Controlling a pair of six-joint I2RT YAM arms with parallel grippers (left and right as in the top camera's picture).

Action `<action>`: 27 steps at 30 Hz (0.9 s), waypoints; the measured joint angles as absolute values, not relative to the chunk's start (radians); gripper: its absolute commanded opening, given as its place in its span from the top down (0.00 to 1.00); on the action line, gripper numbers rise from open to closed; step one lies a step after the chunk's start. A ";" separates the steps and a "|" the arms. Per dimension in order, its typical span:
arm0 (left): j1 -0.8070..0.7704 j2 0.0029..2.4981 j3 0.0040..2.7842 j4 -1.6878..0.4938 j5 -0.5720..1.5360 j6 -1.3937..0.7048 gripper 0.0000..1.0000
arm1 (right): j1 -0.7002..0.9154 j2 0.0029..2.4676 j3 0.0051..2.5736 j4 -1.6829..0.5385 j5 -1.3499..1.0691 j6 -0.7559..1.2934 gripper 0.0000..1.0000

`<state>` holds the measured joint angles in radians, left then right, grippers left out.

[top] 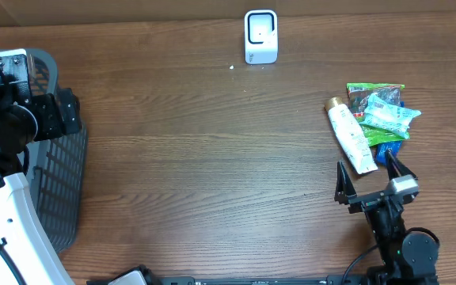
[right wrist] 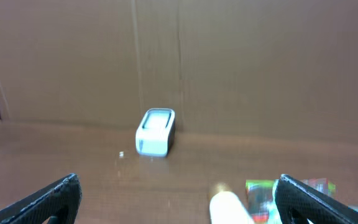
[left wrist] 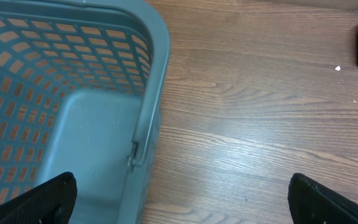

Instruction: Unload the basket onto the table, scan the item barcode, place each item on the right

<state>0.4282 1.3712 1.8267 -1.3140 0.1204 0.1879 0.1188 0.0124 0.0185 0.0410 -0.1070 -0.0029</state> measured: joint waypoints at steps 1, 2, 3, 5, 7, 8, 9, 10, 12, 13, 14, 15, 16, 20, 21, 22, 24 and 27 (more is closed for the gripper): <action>0.428 1.371 1.827 -1.313 0.120 0.188 0.00 | 0.119 0.012 0.019 0.012 -0.107 -0.003 0.00; 0.428 1.371 1.827 -1.314 0.120 0.188 0.00 | 0.119 0.012 0.019 -0.018 -0.106 -0.003 0.00; 0.428 1.371 1.827 -1.313 0.120 0.188 0.00 | 0.120 0.012 0.019 -0.053 -0.107 -0.003 0.00; 0.428 1.371 1.827 -1.313 0.120 0.188 0.00 | 0.120 0.013 0.019 -0.077 -0.106 -0.004 0.00; 0.428 1.371 1.827 -1.313 0.120 0.188 0.00 | 0.120 0.013 0.019 -0.077 -0.107 -0.003 0.00; 0.428 1.371 1.827 -1.314 0.120 0.188 0.00 | 0.120 0.013 0.019 -0.078 -0.106 -0.003 0.00; 0.428 1.371 1.827 -1.313 0.120 0.188 0.00 | 0.120 0.013 0.019 -0.078 -0.106 -0.003 0.00; 0.428 1.371 1.827 -1.314 0.120 0.188 0.00 | 0.120 0.013 0.019 -0.078 -0.106 -0.004 0.00; 0.428 1.371 1.827 -1.314 0.120 0.188 0.00 | 0.119 0.013 0.019 -0.078 -0.107 -0.003 0.00; 0.428 1.371 1.827 -1.313 0.120 0.188 0.00 | 0.120 0.013 0.019 -0.078 -0.107 -0.003 0.00; 0.428 1.371 1.827 -1.313 0.120 0.188 0.00 | 0.120 0.013 0.019 -0.078 -0.106 -0.003 0.00; 0.428 1.371 1.827 -1.314 0.120 0.188 0.00 | 0.120 0.013 0.019 -0.079 -0.107 -0.003 0.00; 0.428 1.371 1.827 -1.313 0.120 0.188 0.00 | 0.120 0.013 0.019 -0.079 -0.106 -0.003 0.00; 0.428 1.371 1.827 -1.313 0.120 0.188 0.00 | 0.120 0.013 0.019 -0.079 -0.107 -0.002 0.00; 0.428 1.371 1.827 -1.314 0.120 0.188 0.00 | 0.120 0.013 0.019 -0.079 -0.107 -0.003 0.00; 0.428 1.371 1.827 -1.314 0.120 0.188 0.00 | 0.120 0.013 0.019 -0.079 -0.106 -0.003 0.00; 0.428 1.371 1.827 -1.313 0.120 0.188 0.00 | 0.120 0.013 0.019 -0.079 -0.107 -0.003 0.00; 0.428 1.371 1.827 -1.314 0.120 0.188 0.00 | 0.120 0.013 0.019 -0.079 -0.106 -0.003 0.00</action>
<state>0.4282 1.3712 1.8267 -1.3136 0.1200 0.1879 0.1196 0.0128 0.0185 -0.0788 -0.1062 -0.0029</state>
